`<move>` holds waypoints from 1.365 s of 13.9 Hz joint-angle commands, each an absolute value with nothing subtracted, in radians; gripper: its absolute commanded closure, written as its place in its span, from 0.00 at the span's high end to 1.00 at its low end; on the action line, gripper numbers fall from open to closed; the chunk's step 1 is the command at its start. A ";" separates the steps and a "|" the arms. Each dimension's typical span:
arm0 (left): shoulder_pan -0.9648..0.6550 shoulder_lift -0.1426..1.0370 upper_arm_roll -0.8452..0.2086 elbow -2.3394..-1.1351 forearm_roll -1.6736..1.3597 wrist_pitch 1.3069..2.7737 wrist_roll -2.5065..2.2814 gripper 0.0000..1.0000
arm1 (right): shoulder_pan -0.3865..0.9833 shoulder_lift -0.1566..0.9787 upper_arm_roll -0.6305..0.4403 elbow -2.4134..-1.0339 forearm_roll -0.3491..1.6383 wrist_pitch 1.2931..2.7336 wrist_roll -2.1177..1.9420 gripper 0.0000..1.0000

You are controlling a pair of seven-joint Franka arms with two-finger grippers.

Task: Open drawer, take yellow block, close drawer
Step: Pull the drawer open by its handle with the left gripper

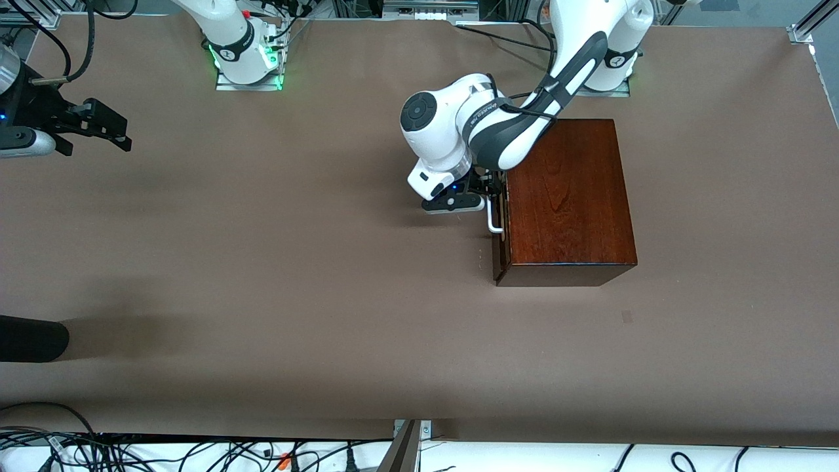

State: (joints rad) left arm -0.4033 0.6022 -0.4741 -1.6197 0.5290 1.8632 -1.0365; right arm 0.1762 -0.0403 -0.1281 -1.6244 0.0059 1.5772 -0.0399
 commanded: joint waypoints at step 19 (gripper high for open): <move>-0.494 0.710 -0.485 -1.460 0.477 1.924 -1.114 1.00 | 0.170 -0.034 -0.126 -1.605 0.005 1.563 -0.038 1.00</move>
State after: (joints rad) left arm -0.4583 0.6572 -0.4752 -1.5354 0.5201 1.9116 -1.0974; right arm 0.1762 -0.0403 -0.1281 -1.6244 0.0059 1.5772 -0.0399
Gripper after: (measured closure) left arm 0.000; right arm 0.000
